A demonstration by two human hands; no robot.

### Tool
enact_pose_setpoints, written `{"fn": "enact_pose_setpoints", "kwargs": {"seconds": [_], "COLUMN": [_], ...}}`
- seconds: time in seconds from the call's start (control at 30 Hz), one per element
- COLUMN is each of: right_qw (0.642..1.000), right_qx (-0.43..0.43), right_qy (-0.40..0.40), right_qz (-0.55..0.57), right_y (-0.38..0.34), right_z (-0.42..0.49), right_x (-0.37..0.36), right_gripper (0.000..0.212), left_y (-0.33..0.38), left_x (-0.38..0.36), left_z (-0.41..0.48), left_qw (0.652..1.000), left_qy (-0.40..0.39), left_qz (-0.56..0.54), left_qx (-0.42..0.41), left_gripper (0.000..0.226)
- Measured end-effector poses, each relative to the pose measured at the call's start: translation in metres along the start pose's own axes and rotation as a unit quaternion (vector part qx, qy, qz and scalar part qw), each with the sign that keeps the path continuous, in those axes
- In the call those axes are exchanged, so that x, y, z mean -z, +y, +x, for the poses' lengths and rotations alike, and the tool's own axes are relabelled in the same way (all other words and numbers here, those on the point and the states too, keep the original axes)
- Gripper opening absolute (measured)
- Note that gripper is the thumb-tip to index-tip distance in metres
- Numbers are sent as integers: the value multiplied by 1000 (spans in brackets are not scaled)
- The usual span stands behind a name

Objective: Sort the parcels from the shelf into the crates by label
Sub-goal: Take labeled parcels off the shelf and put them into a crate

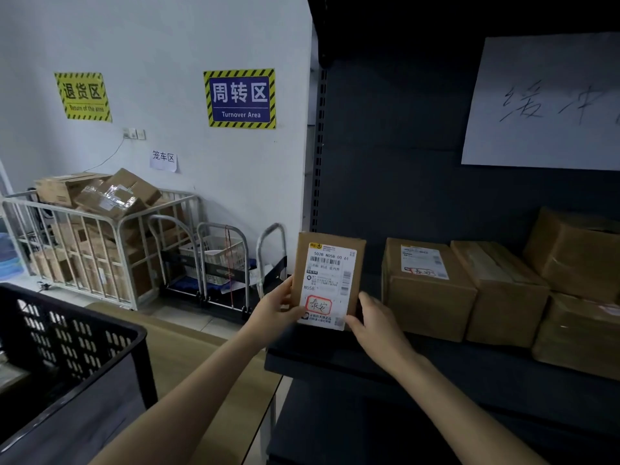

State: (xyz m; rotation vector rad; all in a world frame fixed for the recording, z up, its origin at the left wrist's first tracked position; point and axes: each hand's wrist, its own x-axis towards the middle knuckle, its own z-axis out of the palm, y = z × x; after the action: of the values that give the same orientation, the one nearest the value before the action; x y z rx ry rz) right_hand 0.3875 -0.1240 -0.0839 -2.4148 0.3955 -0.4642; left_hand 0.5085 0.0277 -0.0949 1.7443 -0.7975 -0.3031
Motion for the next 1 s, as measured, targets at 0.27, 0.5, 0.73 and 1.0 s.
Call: {"fn": "enact_pose_setpoints", "kwargs": {"seconds": [0.27,0.5,0.73,1.0], "right_qw": [999,998,998,999], "right_qx": [-23,-18,-14,6], "right_qy": [-21,-36,-36,-8], "right_qz": [-35,-40,-44,-45], "right_y": [7,9,17,34], "right_z": [9,10,-6,-39], "right_x": [-18,-12,13,46], "right_gripper": [36,48,67,63], "left_y": [-18,-21,-11,21], "left_x": [-6,-7,-9,-52], "left_z": [15,19,-8,-41], "left_qw": [992,992,979,976], "left_qy": [49,40,147,130], "left_qz": [119,118,140,169], "left_qx": [9,18,0,-54], "left_gripper": [48,53,79,59]}}
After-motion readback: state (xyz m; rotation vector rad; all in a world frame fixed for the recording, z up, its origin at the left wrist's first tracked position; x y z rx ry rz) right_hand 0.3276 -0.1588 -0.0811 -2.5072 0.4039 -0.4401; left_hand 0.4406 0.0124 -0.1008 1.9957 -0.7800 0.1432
